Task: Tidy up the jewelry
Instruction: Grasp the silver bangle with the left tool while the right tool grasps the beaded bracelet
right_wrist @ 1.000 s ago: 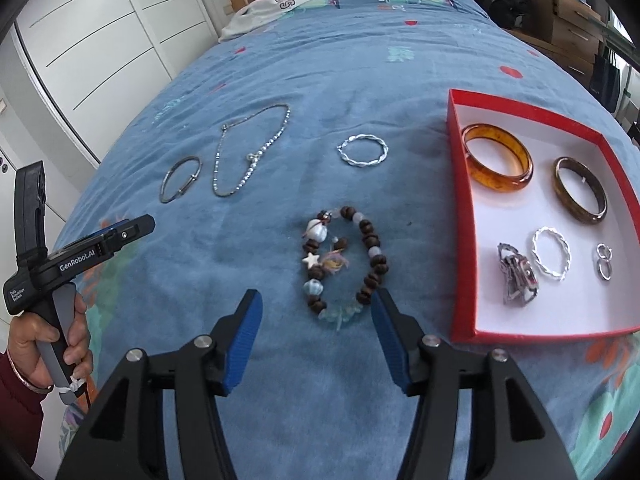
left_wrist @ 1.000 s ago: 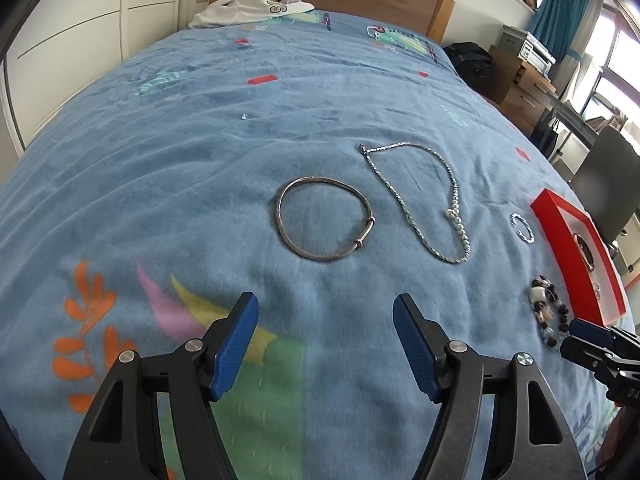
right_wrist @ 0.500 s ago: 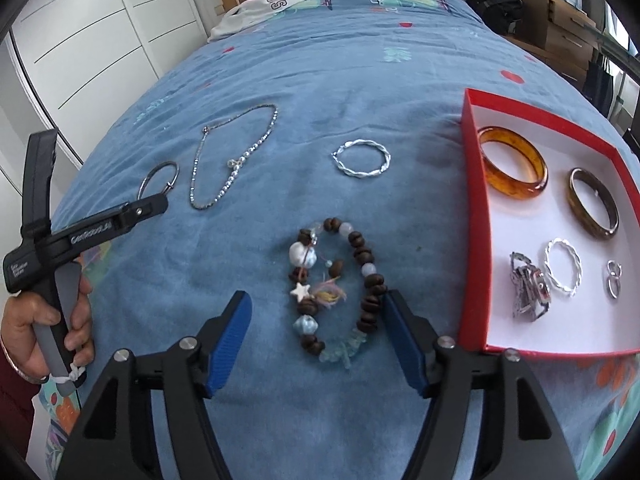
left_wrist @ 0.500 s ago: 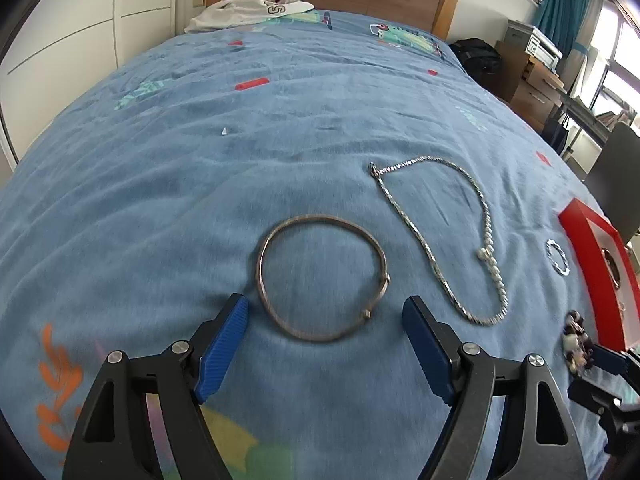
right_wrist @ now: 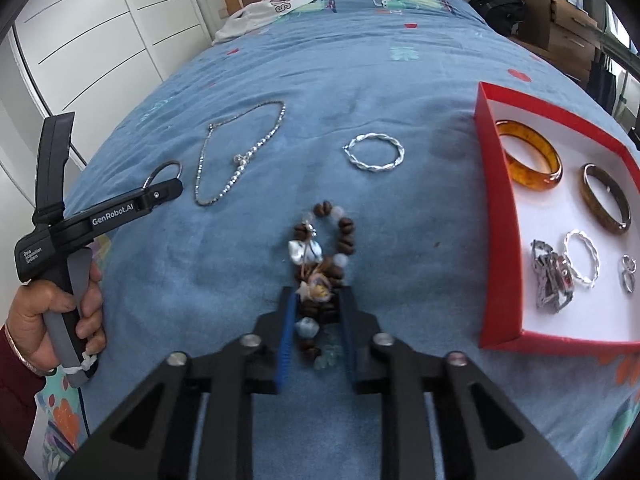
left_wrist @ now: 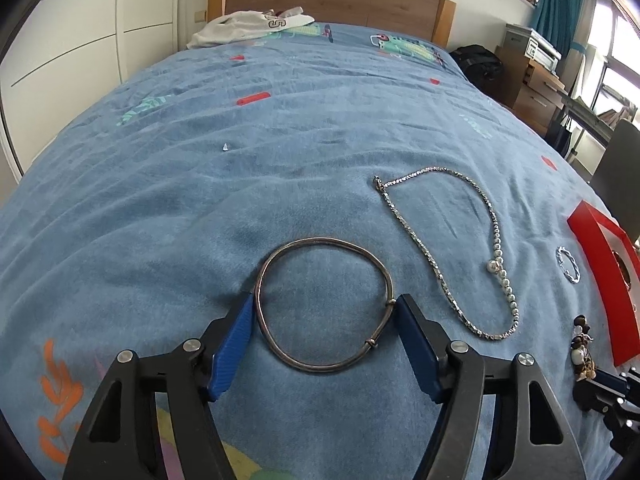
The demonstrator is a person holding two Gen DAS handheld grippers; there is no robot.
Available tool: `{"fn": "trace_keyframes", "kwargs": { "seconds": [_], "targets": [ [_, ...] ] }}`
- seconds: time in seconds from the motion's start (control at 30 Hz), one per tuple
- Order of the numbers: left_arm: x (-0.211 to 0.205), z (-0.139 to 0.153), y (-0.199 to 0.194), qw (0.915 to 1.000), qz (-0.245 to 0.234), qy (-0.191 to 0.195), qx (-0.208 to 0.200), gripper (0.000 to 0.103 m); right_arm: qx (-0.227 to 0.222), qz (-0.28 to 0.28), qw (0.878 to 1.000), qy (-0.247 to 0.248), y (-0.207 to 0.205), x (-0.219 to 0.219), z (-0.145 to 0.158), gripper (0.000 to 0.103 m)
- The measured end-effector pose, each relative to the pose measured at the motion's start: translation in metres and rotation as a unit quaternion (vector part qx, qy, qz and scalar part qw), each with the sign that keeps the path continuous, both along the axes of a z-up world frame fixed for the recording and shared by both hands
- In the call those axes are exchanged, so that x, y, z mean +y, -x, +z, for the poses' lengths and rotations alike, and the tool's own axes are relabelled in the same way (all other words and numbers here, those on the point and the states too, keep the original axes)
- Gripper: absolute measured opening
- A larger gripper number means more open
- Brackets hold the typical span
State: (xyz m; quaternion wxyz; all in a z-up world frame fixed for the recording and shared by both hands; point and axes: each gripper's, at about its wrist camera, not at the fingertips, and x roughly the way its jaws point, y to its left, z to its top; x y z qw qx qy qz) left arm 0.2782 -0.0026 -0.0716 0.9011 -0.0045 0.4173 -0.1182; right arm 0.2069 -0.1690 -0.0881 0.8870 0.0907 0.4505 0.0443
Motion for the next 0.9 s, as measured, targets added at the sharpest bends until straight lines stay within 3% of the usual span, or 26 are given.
{"fn": "trace_keyframes", "kwargs": {
  "seconds": [0.47,0.9],
  "targets": [
    [0.003,0.018,0.025,1.0000,0.002,0.002,-0.005,0.070,-0.023,0.022,0.999,-0.029,0.014,-0.002,0.022,0.015],
    [-0.025,0.072,0.060,0.9989,-0.024,0.013,-0.038,0.070,-0.076,0.010,0.996,-0.039,0.051,-0.026,0.073,0.015]
  ]
}}
